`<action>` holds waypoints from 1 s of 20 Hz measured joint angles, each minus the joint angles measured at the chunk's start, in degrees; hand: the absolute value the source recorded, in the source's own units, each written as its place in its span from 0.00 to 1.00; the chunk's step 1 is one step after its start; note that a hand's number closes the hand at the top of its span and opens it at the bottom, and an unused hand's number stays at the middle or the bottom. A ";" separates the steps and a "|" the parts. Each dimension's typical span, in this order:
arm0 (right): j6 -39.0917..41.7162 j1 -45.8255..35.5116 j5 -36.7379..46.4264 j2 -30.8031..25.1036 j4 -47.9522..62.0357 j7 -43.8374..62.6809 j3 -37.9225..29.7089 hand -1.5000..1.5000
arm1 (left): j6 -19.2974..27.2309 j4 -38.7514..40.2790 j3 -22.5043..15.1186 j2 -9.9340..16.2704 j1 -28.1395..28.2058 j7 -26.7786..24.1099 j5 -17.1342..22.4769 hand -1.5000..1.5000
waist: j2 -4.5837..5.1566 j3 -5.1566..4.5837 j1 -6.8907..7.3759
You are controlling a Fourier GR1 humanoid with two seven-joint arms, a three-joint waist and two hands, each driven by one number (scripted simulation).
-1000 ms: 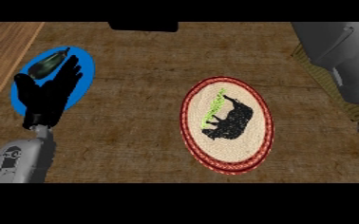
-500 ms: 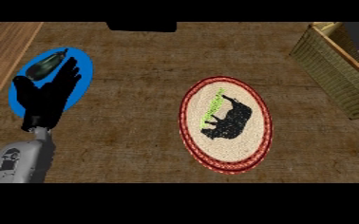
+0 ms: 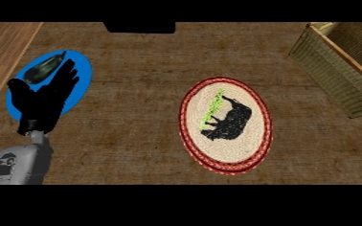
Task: Pick the pear from the placemat and place it in the basket
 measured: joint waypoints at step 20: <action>-9.55 14.31 -5.46 -5.27 -6.34 -7.17 -7.25 0.00 | -0.03 2.35 0.58 -0.47 -1.78 -0.28 -0.52 0.50 | 0.03 0.04 -0.23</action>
